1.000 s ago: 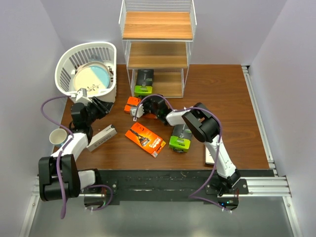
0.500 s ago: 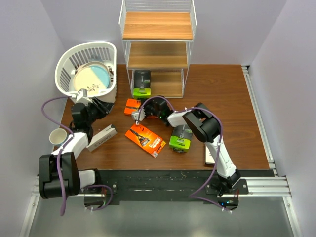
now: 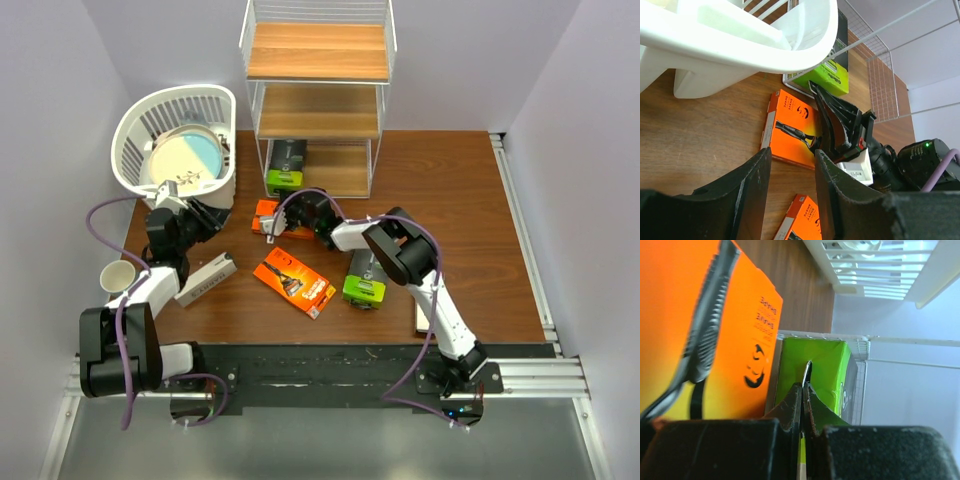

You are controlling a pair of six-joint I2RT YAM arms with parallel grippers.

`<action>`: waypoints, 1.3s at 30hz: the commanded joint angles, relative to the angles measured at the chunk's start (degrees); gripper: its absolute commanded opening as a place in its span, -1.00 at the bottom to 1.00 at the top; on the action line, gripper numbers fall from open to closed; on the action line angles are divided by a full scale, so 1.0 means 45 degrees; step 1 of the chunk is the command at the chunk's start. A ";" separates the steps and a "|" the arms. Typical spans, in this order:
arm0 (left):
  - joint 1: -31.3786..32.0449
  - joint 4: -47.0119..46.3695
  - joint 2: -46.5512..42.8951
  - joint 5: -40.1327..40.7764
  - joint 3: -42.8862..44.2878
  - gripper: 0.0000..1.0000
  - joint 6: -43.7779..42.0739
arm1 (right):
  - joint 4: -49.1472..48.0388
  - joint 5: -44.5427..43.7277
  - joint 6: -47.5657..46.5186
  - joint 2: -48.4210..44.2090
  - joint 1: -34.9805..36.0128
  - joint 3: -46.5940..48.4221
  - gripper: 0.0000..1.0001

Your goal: Place and organize the shaving razors onto the shelf

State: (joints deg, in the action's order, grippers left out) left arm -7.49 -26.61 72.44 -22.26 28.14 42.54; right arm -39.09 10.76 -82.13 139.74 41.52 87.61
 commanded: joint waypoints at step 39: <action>1.1526 -0.2389 0.3369 -0.2161 0.0303 -0.03 -0.1564 | 1.4137 -0.3060 2.2347 -1.4040 -0.4048 -0.7980 0.40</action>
State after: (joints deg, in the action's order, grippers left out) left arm 40.99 -32.01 80.12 -31.14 23.66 33.80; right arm 18.17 -10.72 0.99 80.18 24.73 57.01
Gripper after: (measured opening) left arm 0.491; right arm 0.699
